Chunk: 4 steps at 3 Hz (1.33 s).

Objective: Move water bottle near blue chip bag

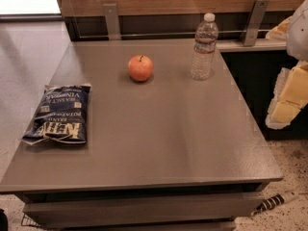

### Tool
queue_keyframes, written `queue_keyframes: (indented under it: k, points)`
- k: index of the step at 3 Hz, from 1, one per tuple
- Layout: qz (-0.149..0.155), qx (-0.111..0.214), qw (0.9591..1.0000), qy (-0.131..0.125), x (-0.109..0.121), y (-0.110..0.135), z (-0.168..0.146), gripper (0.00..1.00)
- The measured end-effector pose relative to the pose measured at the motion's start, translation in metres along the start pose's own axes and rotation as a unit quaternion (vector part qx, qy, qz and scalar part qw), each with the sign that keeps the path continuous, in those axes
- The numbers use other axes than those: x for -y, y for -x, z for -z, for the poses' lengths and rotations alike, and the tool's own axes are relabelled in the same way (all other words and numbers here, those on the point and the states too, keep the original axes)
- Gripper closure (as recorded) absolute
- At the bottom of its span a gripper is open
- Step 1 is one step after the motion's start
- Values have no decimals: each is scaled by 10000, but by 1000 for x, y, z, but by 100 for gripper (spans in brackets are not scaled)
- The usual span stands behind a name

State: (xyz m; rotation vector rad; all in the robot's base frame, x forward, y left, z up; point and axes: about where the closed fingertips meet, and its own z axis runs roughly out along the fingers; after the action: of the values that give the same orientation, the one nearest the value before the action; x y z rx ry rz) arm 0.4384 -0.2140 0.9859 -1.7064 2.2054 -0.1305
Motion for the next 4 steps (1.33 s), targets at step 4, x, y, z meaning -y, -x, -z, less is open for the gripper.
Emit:
queue_keyframes:
  k: [4]
  points:
    - [-850,2393,9646,-711,107,19,-36,0]
